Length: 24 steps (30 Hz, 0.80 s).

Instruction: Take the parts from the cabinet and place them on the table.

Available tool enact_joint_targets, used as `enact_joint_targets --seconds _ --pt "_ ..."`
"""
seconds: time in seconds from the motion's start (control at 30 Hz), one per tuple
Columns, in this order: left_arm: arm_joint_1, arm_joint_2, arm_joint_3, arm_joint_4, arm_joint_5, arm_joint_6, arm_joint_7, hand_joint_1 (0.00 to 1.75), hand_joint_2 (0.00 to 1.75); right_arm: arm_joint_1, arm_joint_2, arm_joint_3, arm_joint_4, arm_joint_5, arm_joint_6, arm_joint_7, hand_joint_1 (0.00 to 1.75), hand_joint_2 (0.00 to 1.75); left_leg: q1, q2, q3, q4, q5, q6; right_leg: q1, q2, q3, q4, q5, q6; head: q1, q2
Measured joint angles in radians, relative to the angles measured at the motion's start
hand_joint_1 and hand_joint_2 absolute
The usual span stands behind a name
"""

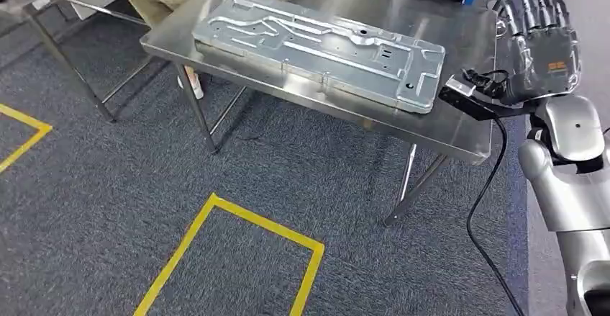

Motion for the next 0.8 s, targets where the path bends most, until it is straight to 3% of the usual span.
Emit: enact_joint_targets --seconds 0.03,0.1,0.13,0.2,0.23,0.27,0.3,0.33,0.37,0.4,0.43,0.47,0.53,0.57,0.6,0.63,0.7,0.73,0.77,0.8 --pt "0.0 0.0 0.0 0.0 0.0 0.0 0.0 0.0 1.75 0.002 0.0 0.0 0.002 0.0 0.0 0.0 0.0 0.0 0.005 0.002 -0.003 -0.009 0.009 0.014 -0.003 0.001 -0.005 0.003 -0.004 0.004 0.0 0.0" --pt "-0.002 0.0 0.0 0.0 0.001 0.0 0.0 0.0 1.75 0.001 -0.002 0.0 0.006 0.0 0.0 0.0 0.0 0.0 0.003 0.004 -0.019 -0.011 0.025 0.036 -0.006 0.004 -0.031 0.073 -0.083 0.01 0.0 0.0" --pt "-0.001 0.0 0.0 0.0 0.002 0.0 0.0 0.0 1.75 0.001 -0.003 0.0 0.007 -0.002 0.003 0.0 0.0 0.0 0.001 0.005 -0.029 -0.01 0.032 0.039 -0.006 0.005 -0.059 0.155 -0.138 0.014 0.0 0.0" --pt "0.0 0.0 0.0 0.0 0.004 -0.002 0.0 0.0 1.75 0.004 -0.002 0.0 0.011 -0.011 0.024 0.002 0.0 0.0 -0.006 0.005 -0.047 -0.01 0.044 0.042 -0.006 0.005 -0.098 0.288 -0.197 0.015 0.0 0.0" --pt "0.0 0.0 0.0 0.0 0.005 -0.002 0.0 0.0 1.75 0.004 -0.002 0.0 0.016 -0.016 0.036 0.007 0.0 0.0 -0.01 0.005 -0.054 -0.01 0.05 0.043 -0.005 0.005 -0.091 0.298 -0.191 0.01 0.0 0.0" --pt "0.0 0.0 0.0 0.0 0.005 -0.002 0.0 0.0 1.75 0.003 -0.002 0.0 0.02 -0.022 0.043 0.011 0.0 0.0 -0.015 0.004 -0.059 -0.01 0.055 0.044 0.0 0.006 -0.062 0.262 -0.166 0.003 0.0 0.0" --pt "0.0 0.0 0.0 0.0 0.004 -0.002 0.0 0.0 1.75 0.001 -0.002 0.0 0.024 -0.032 0.052 0.015 0.0 0.0 -0.022 0.003 -0.064 -0.01 0.061 0.045 0.006 0.007 -0.01 0.185 -0.129 -0.011 0.0 0.0" --pt "0.0 0.0 0.0 0.0 0.004 -0.002 0.0 0.0 1.75 -0.004 -0.002 0.0 0.028 -0.046 0.061 0.018 0.0 0.0 -0.027 0.002 -0.067 -0.01 0.065 0.047 0.015 0.008 0.049 0.09 -0.095 -0.03 0.0 0.0" --pt "0.0 -0.003 0.0 0.0 0.004 -0.002 0.001 0.0 1.75 -0.015 -0.002 0.0 0.031 -0.054 0.064 0.019 0.0 0.0 -0.021 0.003 -0.07 -0.01 0.07 0.049 0.03 0.012 0.097 0.004 -0.087 -0.059 0.0 0.0" --pt "-0.001 -0.013 0.0 0.003 0.003 -0.002 0.002 0.0 1.75 -0.017 -0.001 -0.001 0.032 -0.062 0.065 0.02 0.0 0.0 -0.026 0.003 -0.076 -0.013 0.079 0.041 0.031 0.003 0.112 -0.026 -0.102 -0.07 -0.008 0.0" --pt "-0.001 -0.01 0.0 0.003 0.003 -0.002 0.003 0.0 1.75 -0.022 -0.002 -0.003 0.034 -0.064 0.065 0.019 0.0 0.0 -0.017 0.005 -0.078 -0.016 0.086 0.034 0.037 -0.001 0.109 -0.03 -0.087 -0.066 -0.003 0.0" --pt "-0.001 -0.009 0.0 0.003 0.003 -0.002 0.003 0.0 1.75 -0.029 -0.002 -0.003 0.036 -0.069 0.065 0.02 0.0 0.0 -0.011 0.004 -0.078 -0.02 0.092 0.027 0.041 0.002 0.107 -0.032 -0.081 -0.07 -0.004 0.0" --pt "-0.002 -0.01 0.0 0.003 0.0 -0.002 0.005 0.0 1.75 -0.034 -0.002 -0.003 0.042 -0.086 0.065 0.032 0.0 0.0 -0.016 0.003 -0.071 -0.043 0.112 0.015 0.046 -0.001 0.111 -0.065 -0.052 -0.083 -0.003 0.0" --pt "-0.001 -0.009 0.0 0.003 0.0 0.0 0.006 0.0 1.75 -0.034 0.003 -0.005 0.047 -0.1 0.062 0.042 0.0 0.0 -0.02 0.003 -0.08 -0.032 0.092 0.014 0.029 -0.013 0.122 -0.095 -0.027 -0.07 -0.003 0.0" --pt "0.0 -0.009 0.0 0.003 -0.002 0.002 0.008 0.0 1.75 -0.036 0.007 -0.009 0.056 -0.109 0.054 0.054 0.0 0.0 -0.02 0.001 -0.098 0.0 0.05 0.011 0.025 -0.008 0.118 -0.108 -0.014 -0.078 -0.003 0.0" --pt "0.0 -0.009 0.0 0.003 -0.004 0.002 0.01 0.0 1.75 -0.034 0.01 -0.016 0.063 -0.117 0.036 0.063 0.0 0.0 -0.018 0.002 -0.123 0.07 -0.006 0.006 0.022 -0.011 0.106 -0.109 -0.006 -0.074 -0.004 0.0" --pt "0.0 -0.009 0.0 0.003 -0.008 0.004 0.01 0.0 1.75 -0.015 0.013 -0.033 0.074 -0.126 -0.002 0.072 0.0 0.0 -0.009 0.003 -0.166 0.215 -0.083 -0.005 0.018 -0.013 0.083 -0.102 0.004 -0.063 -0.003 0.0" --pt "0.001 -0.008 0.0 0.003 -0.01 0.005 0.01 0.0 1.75 -0.008 0.015 -0.037 0.078 -0.127 -0.011 0.072 0.0 0.0 -0.007 0.003 -0.172 0.26 -0.084 -0.013 0.014 -0.014 0.069 -0.093 0.008 -0.059 -0.004 0.0" --pt "0.002 -0.008 0.0 0.003 -0.011 0.005 0.01 0.0 1.75 -0.003 0.015 -0.041 0.082 -0.129 -0.016 0.072 0.0 0.0 -0.004 0.003 -0.16 0.263 -0.059 -0.022 0.009 -0.014 0.055 -0.083 0.011 -0.054 -0.004 0.0" --pt "0.001 -0.006 0.0 0.003 -0.013 0.005 0.01 0.0 1.75 0.002 0.016 -0.045 0.086 -0.129 -0.019 0.072 0.0 0.0 0.002 0.004 -0.126 0.225 -0.019 -0.03 0.002 -0.014 0.039 -0.068 0.013 -0.051 -0.004 0.0"
